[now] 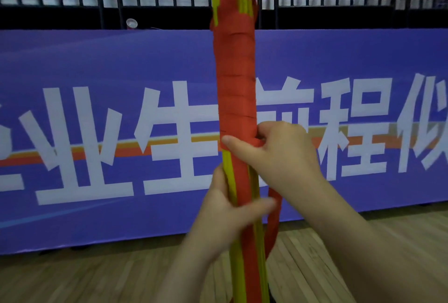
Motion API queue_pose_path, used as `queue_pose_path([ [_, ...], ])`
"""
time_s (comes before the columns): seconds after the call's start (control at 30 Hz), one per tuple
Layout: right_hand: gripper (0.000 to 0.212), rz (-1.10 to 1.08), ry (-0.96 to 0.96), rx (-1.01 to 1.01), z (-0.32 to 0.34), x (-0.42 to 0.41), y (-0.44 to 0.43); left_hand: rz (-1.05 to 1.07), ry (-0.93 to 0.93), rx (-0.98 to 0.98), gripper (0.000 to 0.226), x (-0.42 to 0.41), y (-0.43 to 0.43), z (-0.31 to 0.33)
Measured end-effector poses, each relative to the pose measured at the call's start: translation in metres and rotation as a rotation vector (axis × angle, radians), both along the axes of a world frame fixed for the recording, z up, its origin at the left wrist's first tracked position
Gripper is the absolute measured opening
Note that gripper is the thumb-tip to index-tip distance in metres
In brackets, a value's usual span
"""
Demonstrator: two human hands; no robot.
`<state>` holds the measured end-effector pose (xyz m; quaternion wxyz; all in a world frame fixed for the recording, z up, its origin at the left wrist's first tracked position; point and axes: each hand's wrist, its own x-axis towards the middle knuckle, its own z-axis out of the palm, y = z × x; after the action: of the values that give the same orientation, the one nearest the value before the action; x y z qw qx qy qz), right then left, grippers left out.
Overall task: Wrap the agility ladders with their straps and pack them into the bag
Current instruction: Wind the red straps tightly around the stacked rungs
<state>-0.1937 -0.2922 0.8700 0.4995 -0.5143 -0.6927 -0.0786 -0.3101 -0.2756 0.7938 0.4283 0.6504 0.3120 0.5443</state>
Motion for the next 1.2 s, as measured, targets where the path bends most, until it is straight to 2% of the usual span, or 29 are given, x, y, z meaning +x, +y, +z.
queue_pose_path([
  [0.03,0.053,-0.109,-0.094,0.042,-0.002,-0.004,0.002,0.167,0.060,0.054,0.068,0.009,-0.003,-0.002],
  [0.1,0.055,-0.056,-0.142,0.016,-0.003,-0.004,0.003,0.317,0.012,0.104,0.056,0.023,-0.003,-0.007],
  [0.2,0.050,0.398,0.072,-0.199,0.001,0.012,0.003,0.295,-0.140,0.052,0.038,0.018,-0.002,-0.006],
  [0.27,0.039,0.630,0.176,-0.322,0.000,0.025,0.002,0.184,-0.260,0.005,0.035,0.010,-0.003,0.000],
  [0.43,0.019,0.814,0.309,-0.246,0.001,0.029,0.001,-0.336,-0.327,-0.054,0.050,-0.001,-0.010,0.007],
  [0.5,0.026,0.856,0.343,-0.279,0.005,0.030,0.000,-0.595,-0.348,-0.077,0.056,-0.003,-0.016,0.006],
  [0.57,0.044,0.931,0.312,-0.356,0.006,0.031,0.002,-0.804,-0.354,-0.166,0.052,-0.005,-0.025,0.012],
  [0.63,0.049,1.000,0.256,-0.411,0.002,0.028,0.006,-0.769,-0.170,-0.226,0.036,-0.015,-0.032,0.002],
  [0.67,0.049,1.019,0.251,-0.417,0.000,0.027,0.007,-0.783,-0.114,-0.255,0.042,-0.023,-0.030,-0.007],
  [0.7,0.049,1.031,0.260,-0.413,-0.001,0.026,0.007,-0.722,0.050,-0.278,0.061,-0.029,-0.039,-0.002],
  [0.73,0.047,1.026,0.291,-0.406,0.000,0.025,0.002,-0.675,0.081,-0.201,0.071,-0.033,-0.036,-0.004],
  [0.77,0.043,0.995,0.325,-0.380,0.001,0.026,0.000,-0.596,0.140,-0.186,0.059,-0.032,-0.032,0.005],
  [0.8,0.038,0.934,0.358,-0.340,0.004,0.027,-0.004,-0.505,0.057,-0.173,0.043,-0.024,-0.029,0.014],
  [0.83,0.035,0.843,0.379,-0.288,0.008,0.028,-0.007,-0.467,-0.035,-0.214,0.041,-0.013,-0.028,0.026],
  [0.87,0.037,0.713,0.377,-0.226,0.012,0.026,-0.010,-0.429,-0.116,-0.198,0.053,-0.008,-0.029,0.027],
  [0.9,0.046,0.540,0.330,-0.151,0.014,0.024,-0.011,-0.314,-0.107,-0.120,0.063,0.000,-0.036,0.028],
  [0.97,0.057,0.152,0.142,-0.040,0.013,0.018,-0.007,0.042,0.071,0.046,0.067,0.015,-0.020,0.010],
  [1.0,0.058,0.032,0.059,-0.029,0.013,0.015,-0.007,0.175,0.105,0.094,0.065,0.026,-0.021,0.009],
  [1.03,0.058,0.011,0.011,-0.038,0.012,0.014,-0.007,0.224,0.063,0.105,0.061,0.030,-0.020,0.005],
  [1.13,0.050,0.305,-0.013,-0.200,0.014,0.022,-0.011,0.234,-0.075,0.110,0.045,0.029,-0.017,0.002],
  [1.2,0.030,0.519,-0.021,-0.390,0.018,0.034,-0.014,0.191,-0.106,0.095,0.044,0.019,-0.013,0.003],
])
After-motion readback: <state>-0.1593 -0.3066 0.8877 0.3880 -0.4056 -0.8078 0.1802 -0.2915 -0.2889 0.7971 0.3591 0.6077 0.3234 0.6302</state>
